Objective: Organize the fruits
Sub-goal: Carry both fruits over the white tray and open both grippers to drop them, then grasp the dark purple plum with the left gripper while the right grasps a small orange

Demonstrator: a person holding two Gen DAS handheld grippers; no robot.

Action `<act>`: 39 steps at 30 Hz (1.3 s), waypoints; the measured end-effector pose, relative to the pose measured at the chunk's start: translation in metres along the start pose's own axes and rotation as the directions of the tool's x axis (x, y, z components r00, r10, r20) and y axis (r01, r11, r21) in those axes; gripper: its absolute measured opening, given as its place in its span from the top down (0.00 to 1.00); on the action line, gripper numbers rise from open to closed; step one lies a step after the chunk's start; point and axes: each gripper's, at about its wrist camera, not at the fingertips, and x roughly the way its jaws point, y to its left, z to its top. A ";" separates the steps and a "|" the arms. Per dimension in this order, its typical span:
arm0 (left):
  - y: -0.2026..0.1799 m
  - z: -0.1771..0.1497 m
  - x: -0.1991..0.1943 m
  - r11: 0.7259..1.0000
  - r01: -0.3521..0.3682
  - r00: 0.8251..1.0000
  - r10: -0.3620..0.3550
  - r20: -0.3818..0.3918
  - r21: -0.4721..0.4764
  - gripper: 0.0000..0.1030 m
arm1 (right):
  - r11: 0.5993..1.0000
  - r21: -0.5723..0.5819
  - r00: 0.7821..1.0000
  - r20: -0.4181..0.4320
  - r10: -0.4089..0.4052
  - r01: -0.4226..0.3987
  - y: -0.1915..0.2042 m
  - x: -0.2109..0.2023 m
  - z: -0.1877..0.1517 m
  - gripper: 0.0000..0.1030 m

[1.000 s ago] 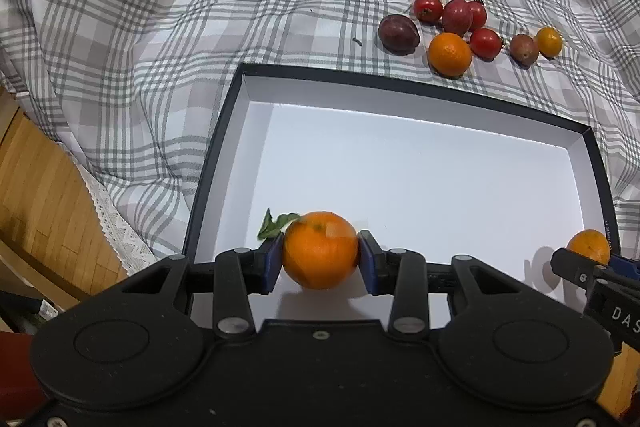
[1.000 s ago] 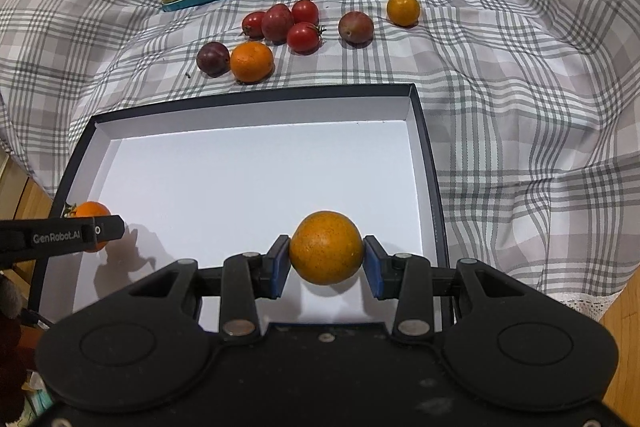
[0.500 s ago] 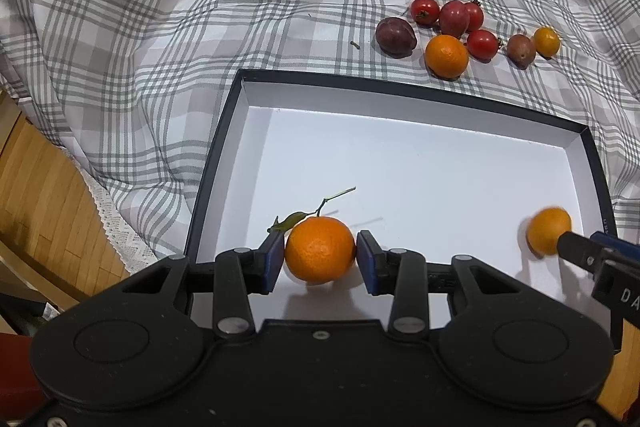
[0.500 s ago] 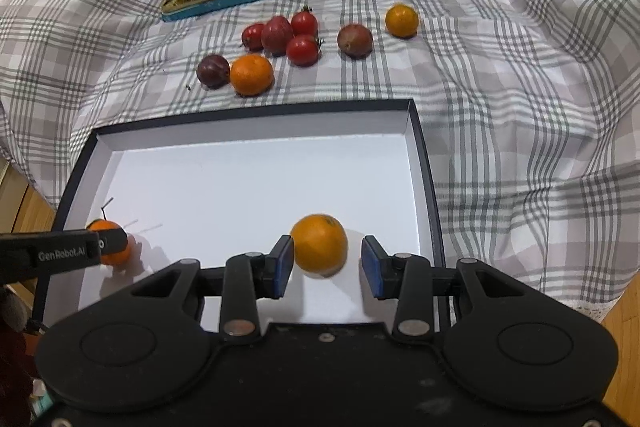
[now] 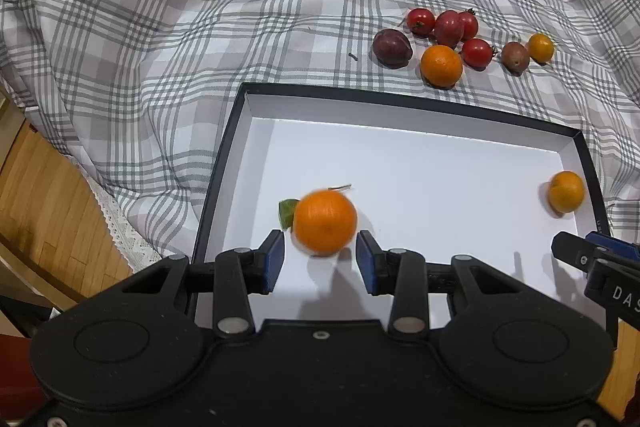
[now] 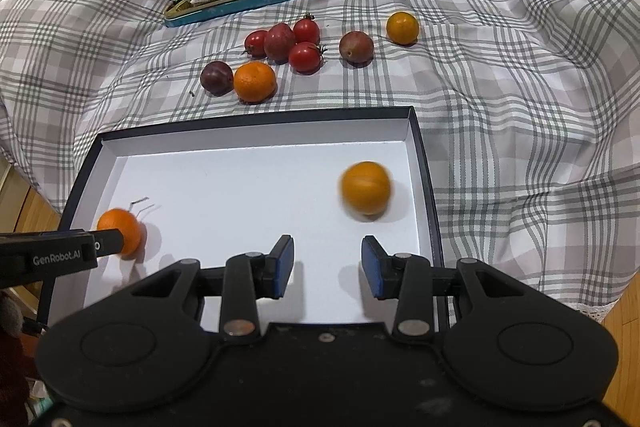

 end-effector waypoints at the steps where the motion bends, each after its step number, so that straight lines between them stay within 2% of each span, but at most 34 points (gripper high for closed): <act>1: 0.000 0.000 0.000 1.000 0.000 1.000 0.000 0.000 0.000 0.54 | 1.000 0.000 1.000 0.001 0.000 0.000 0.000 0.000 0.000 0.60; 21: -0.005 0.017 0.003 1.000 0.008 1.000 -0.007 -0.007 0.016 0.54 | 1.000 0.013 1.000 -0.008 0.001 -0.001 -0.002 0.006 0.010 0.60; 39: -0.012 0.070 0.020 0.999 0.019 1.000 -0.020 0.020 0.037 0.54 | 0.999 0.037 0.999 0.041 -0.022 0.021 -0.014 0.026 0.063 0.60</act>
